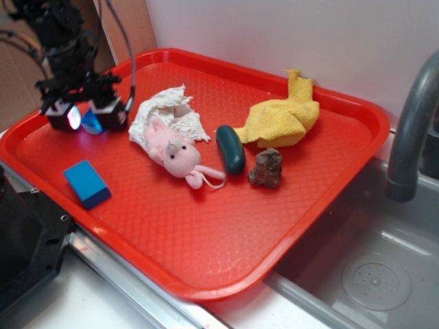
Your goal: Grab the blue sponge.
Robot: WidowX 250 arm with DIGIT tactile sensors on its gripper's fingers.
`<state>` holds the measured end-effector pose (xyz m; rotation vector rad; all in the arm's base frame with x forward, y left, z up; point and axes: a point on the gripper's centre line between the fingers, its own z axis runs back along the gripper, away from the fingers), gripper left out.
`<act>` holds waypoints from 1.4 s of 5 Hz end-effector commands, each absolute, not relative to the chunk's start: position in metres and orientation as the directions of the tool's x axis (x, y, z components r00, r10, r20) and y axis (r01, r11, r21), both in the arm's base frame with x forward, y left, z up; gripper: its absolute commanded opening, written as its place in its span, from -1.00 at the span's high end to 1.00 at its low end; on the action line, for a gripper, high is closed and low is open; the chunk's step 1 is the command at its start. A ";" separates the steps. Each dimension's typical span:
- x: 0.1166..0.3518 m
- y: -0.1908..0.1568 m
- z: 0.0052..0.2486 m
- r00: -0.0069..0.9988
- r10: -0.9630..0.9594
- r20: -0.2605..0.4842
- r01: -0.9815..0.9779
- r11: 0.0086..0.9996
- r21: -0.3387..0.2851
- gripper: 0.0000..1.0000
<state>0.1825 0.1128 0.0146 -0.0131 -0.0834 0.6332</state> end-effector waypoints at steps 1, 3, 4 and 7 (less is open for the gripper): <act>0.190 0.105 0.013 0.840 0.537 0.072 -0.533 0.843 -0.071 1.00; 0.215 0.069 0.113 0.925 0.363 0.114 -0.360 0.932 -0.045 1.00; 0.202 0.022 0.163 0.945 0.285 0.160 -0.289 0.957 -0.002 1.00; 0.152 0.039 0.243 0.937 0.320 0.138 -0.312 0.947 -0.073 1.00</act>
